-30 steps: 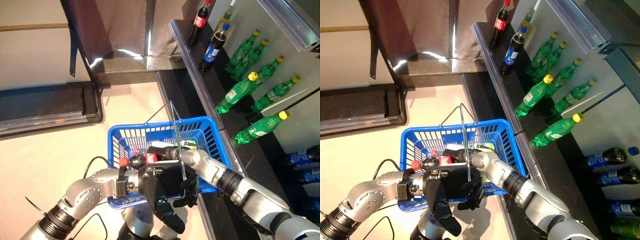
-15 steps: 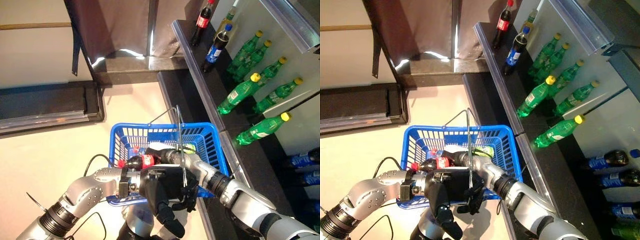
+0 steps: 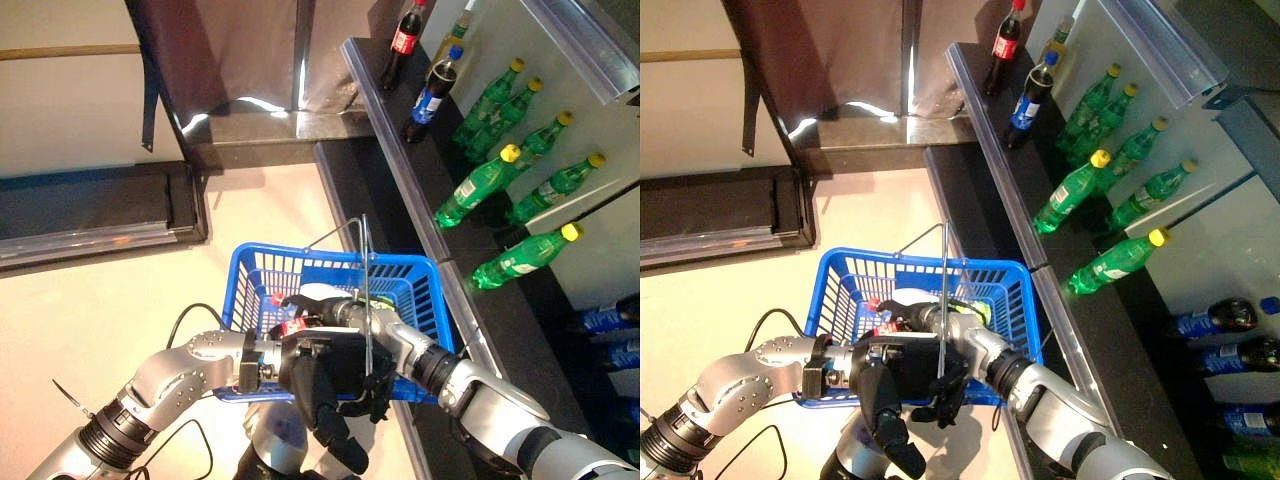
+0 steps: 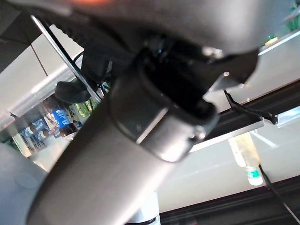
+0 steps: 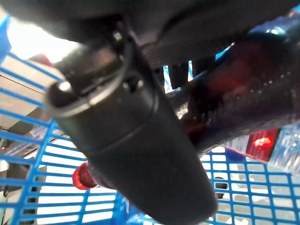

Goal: Pick up the drink and place into the basket.

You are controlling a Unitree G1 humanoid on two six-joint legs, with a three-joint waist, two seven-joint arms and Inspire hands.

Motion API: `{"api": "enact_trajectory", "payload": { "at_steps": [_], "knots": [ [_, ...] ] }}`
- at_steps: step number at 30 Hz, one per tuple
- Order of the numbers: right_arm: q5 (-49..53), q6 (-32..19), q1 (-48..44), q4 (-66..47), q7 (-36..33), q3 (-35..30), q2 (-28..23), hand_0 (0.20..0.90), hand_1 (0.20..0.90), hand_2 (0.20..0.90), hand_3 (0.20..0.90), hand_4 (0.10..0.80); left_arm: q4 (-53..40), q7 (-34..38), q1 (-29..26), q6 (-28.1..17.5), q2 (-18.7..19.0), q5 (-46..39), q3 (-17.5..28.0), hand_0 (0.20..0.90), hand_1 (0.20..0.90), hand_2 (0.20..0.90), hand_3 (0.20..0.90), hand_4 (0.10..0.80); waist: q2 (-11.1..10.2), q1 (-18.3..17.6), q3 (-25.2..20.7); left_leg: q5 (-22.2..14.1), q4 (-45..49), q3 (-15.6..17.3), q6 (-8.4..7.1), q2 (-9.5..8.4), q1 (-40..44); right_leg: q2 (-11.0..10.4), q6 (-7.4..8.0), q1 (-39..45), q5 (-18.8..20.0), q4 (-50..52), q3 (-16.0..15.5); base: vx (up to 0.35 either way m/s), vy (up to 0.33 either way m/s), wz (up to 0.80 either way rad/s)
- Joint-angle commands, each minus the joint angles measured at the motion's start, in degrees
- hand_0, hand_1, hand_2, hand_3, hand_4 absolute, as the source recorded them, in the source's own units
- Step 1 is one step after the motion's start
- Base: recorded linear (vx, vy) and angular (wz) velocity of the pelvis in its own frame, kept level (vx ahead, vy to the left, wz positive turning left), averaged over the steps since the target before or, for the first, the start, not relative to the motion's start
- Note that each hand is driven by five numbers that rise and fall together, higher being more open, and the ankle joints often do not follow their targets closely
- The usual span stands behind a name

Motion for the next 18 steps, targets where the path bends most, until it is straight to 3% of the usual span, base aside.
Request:
{"api": "enact_trajectory", "payload": {
  "at_steps": [1, 18],
  "knots": [
    [-1.66, -0.42, -1.58, 4.55, -3.98, 1.35, 3.32, 0.900, 0.900, 0.900, 0.900, 0.800, -19.93, -15.81, -9.75, -14.21, -20.51, -15.79, -1.76, 0.300, 0.300, 0.300, 0.200, 0.100, 1.25, 0.15, -20.23, -1.70, -4.02, -2.97, 2.26, -1.07, 3.04, 3.72, -4.25, -1.36, -0.35, 4.00, 0.88, 0.000, 0.000, 0.00],
    [2.24, 1.12, -2.06, 5.73, -4.22, 0.84, 3.34, 0.900, 0.900, 0.900, 0.900, 0.800, -19.61, -14.30, -9.99, -14.75, -20.70, -14.64, -1.70, 0.300, 0.300, 0.300, 0.200, 0.100, 1.39, 0.09, -20.45, -1.65, -4.02, -2.87, 2.18, -1.08, 2.97, 3.92, -4.37, -1.28, -0.31, 3.81, 0.70, 0.000, 0.000, 0.00]
  ]
}}
